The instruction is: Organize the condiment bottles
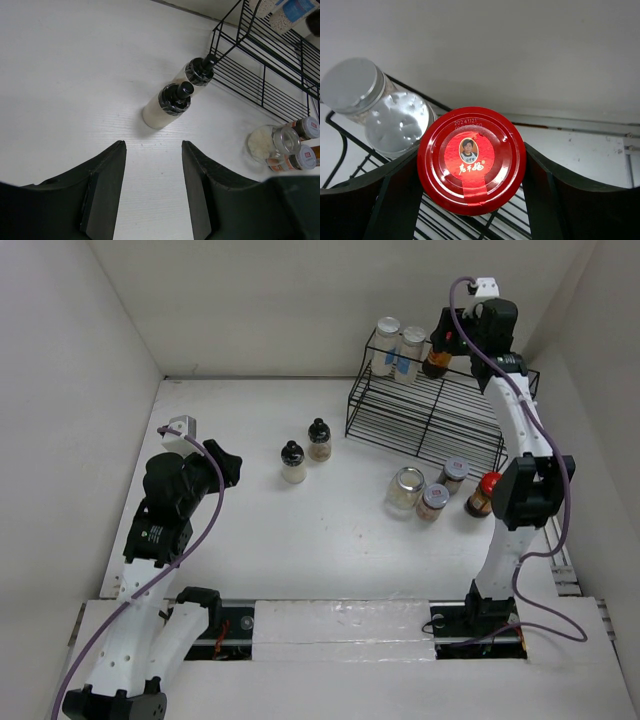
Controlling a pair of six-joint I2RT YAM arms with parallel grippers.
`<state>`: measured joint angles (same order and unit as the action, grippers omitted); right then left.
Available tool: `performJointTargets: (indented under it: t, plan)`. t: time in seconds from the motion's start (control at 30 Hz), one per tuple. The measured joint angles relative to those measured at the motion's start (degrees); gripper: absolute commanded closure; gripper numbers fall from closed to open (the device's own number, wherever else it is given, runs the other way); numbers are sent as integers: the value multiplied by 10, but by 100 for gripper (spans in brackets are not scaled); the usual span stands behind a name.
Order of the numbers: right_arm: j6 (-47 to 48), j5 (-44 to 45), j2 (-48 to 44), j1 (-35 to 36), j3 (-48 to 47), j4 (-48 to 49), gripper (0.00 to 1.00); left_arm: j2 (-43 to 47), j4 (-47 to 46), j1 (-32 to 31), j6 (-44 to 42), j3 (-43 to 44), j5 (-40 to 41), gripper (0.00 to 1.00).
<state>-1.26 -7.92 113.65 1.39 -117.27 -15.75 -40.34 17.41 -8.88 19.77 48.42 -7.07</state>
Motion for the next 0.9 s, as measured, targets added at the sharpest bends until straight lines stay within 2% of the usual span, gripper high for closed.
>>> performJointTargets:
  t: [0.13, 0.2, 0.23, 0.27, 0.3, 0.43, 0.57, 0.7, 0.73, 0.83, 0.9]
  plan:
    - [0, 6, 8, 10, 31, 5, 50, 0, 0, 0, 0, 0, 0, 56]
    - [0, 9, 17, 16, 40, 3, 44, 0, 0, 0, 0, 0, 0, 56]
    - [2, 12, 19, 17, 46, 15, 41, 0, 0, 0, 0, 0, 0, 56]
    - [2, 16, 19, 18, 46, 20, 29, 0, 0, 0, 0, 0, 0, 56]
    - [2, 19, 19, 20, 46, 21, 29, 0, 0, 0, 0, 0, 0, 56]
    - [2, 27, 17, 21, 57, 30, 12, 0, 0, 0, 0, 0, 0, 56]
    - [4, 35, -5, 21, 63, 41, 11, 0, 0, 0, 0, 0, 0, 56]
    - [4, 47, -78, 19, 87, 50, 11, 0, 0, 0, 0, 0, 0, 56]
    - [4, 53, -101, 19, 97, 55, 13, 0, 0, 0, 0, 0, 0, 56]
    - [-1, 93, -211, 17, 189, 90, 16, 1, 0, 0, 0, 0, 0, 56]
    - [-17, 131, -312, 13, 295, 116, 23, 3, 0, 0, 0, 0, 0, 56]
